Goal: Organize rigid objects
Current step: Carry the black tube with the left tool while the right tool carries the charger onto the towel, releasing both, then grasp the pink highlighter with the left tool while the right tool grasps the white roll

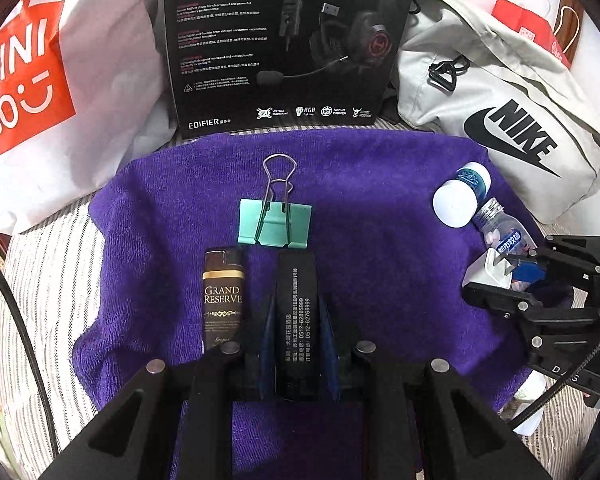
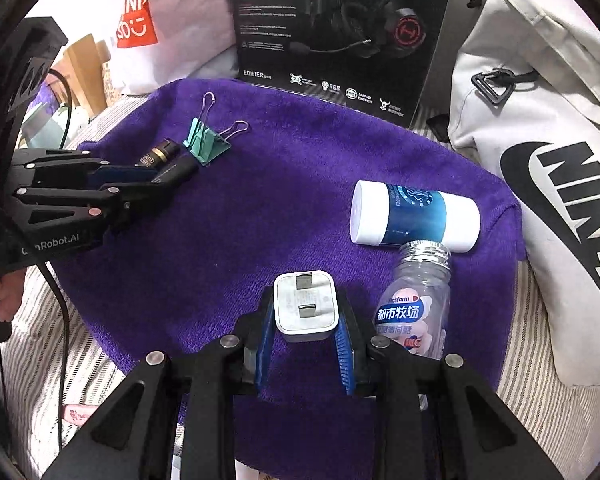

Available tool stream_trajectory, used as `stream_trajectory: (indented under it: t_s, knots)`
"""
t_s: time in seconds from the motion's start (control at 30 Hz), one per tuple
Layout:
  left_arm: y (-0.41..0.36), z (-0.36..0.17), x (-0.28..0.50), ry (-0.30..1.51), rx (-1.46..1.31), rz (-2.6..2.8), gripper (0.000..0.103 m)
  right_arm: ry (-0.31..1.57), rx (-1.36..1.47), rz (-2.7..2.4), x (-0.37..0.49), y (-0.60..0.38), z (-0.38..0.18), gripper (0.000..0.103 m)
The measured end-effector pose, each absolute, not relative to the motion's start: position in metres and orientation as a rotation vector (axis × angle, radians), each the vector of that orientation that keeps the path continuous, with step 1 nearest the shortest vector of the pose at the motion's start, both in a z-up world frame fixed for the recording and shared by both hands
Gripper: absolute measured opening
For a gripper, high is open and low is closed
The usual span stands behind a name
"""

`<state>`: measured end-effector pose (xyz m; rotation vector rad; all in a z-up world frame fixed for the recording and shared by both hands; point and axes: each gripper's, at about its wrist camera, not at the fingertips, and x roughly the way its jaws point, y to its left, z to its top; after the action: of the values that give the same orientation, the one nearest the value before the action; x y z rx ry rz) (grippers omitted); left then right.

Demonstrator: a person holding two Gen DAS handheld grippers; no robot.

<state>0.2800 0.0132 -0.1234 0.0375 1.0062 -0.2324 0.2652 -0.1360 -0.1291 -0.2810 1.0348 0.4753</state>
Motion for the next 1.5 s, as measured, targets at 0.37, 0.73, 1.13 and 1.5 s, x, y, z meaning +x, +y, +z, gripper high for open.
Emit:
stream_trajectory:
  t_s: [0.37, 0.73, 1.13, 1.5]
  knots:
    - [0.014, -0.124, 0.268, 1.002, 0.028, -0.251, 0.032, 1.066, -0.274, 0.48, 0.266, -0.148, -0.129, 0.052]
    - [0.014, -0.101, 0.239, 0.995, 0.016, -0.232, 0.035, 1.027, -0.212, 0.455, 0.233, -0.17, -0.092, 0.059]
    - [-0.002, -0.086, 0.162, 0.971, 0.05, -0.285, 0.035, 0.986, -0.091, 0.395, 0.153, -0.219, -0.063, 0.072]
    - [-0.025, -0.125, 0.121, 1.025, 0.105, -0.393, 0.04, 1.049, 0.006, 0.358, 0.105, -0.245, -0.081, 0.072]
